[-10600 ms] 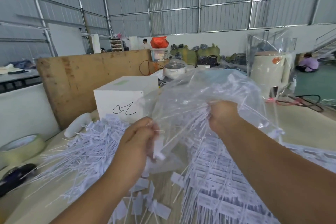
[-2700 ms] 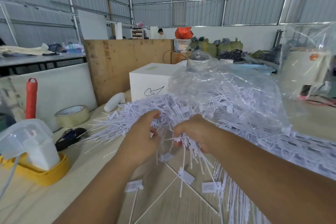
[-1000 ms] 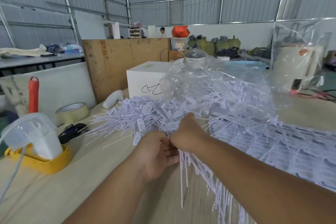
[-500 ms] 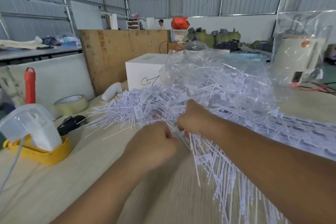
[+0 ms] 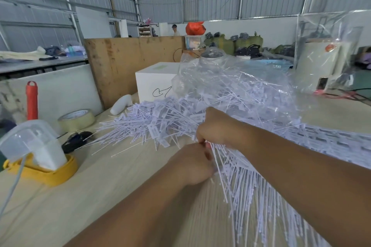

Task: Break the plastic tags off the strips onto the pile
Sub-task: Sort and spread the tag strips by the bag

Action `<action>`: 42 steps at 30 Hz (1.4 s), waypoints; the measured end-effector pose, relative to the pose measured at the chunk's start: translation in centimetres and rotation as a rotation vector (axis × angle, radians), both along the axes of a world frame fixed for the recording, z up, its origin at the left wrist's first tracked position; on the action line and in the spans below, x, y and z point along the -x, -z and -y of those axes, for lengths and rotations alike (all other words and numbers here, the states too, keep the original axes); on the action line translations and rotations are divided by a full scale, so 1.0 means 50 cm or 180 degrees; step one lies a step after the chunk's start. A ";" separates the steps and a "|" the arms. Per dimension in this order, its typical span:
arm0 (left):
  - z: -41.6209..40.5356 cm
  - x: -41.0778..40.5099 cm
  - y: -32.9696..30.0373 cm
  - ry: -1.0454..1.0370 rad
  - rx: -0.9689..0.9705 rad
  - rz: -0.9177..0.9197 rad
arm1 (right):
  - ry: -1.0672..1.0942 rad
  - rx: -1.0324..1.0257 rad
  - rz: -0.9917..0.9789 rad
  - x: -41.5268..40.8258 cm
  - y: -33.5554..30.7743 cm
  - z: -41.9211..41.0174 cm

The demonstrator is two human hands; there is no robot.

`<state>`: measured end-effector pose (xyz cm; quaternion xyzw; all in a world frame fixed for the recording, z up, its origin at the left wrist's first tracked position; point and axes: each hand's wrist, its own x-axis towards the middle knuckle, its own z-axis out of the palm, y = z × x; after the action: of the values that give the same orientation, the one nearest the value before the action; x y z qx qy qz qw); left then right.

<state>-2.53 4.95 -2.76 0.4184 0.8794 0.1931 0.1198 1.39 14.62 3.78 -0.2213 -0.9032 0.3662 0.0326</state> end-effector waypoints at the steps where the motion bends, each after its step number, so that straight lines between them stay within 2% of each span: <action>1: 0.001 -0.004 -0.001 0.0040 -0.0046 -0.0058 | 0.0015 0.0020 -0.0029 -0.001 0.000 -0.003; 6: 0.001 -0.023 0.003 0.0571 -0.0020 -0.0033 | 0.0027 0.0136 -0.0097 -0.001 0.001 -0.006; 10: 0.019 0.006 0.004 0.0318 -0.0092 -0.0262 | 0.0056 0.0120 -0.0063 0.000 0.004 -0.013; 13: 0.039 0.034 -0.001 0.0238 0.0118 -0.0540 | 0.0054 0.0123 -0.0052 -0.002 0.006 -0.017; 17: 0.048 0.040 0.004 0.0770 0.0341 -0.0504 | 0.0089 0.0068 -0.0057 -0.002 0.007 -0.014; 19: 0.050 0.037 0.012 0.1014 0.0370 -0.0703 | 0.0109 0.0038 -0.0056 -0.001 0.007 -0.012; 21: 0.059 0.040 0.018 0.1097 0.0325 -0.1022 | 0.0122 0.0018 -0.0051 0.000 0.007 -0.012; 26: 0.064 0.035 0.026 0.1448 0.0358 -0.1113 | 0.0159 -0.0004 -0.0044 0.004 0.010 -0.012; 29: 0.068 0.046 0.010 0.1400 0.0482 -0.1323 | 0.0153 -0.0073 -0.0016 0.003 0.013 -0.015; 31: 0.072 0.055 0.000 0.1243 0.0362 -0.1223 | 0.0161 -0.0085 -0.0024 0.004 0.014 -0.020; 33: 0.062 0.045 -0.007 0.1090 -0.0042 -0.0675 | 0.0176 -0.0126 -0.0029 0.004 0.014 -0.024; 35: 0.037 0.019 -0.009 0.1051 0.0002 -0.0301 | 0.0168 -0.0143 -0.0030 0.005 0.015 -0.025; 37: 0.010 -0.008 -0.002 0.0991 0.0238 -0.0343 | 0.0130 -0.0064 -0.0027 0.006 0.019 -0.025; 42: -0.003 -0.001 0.004 0.0702 -0.0059 -0.0547 | 0.0156 -0.0068 -0.0054 0.003 0.017 -0.034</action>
<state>-2.46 5.09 -2.94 0.5286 0.8332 0.1504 0.0606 1.26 16.32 2.94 -0.2398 -0.9011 0.3576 0.0516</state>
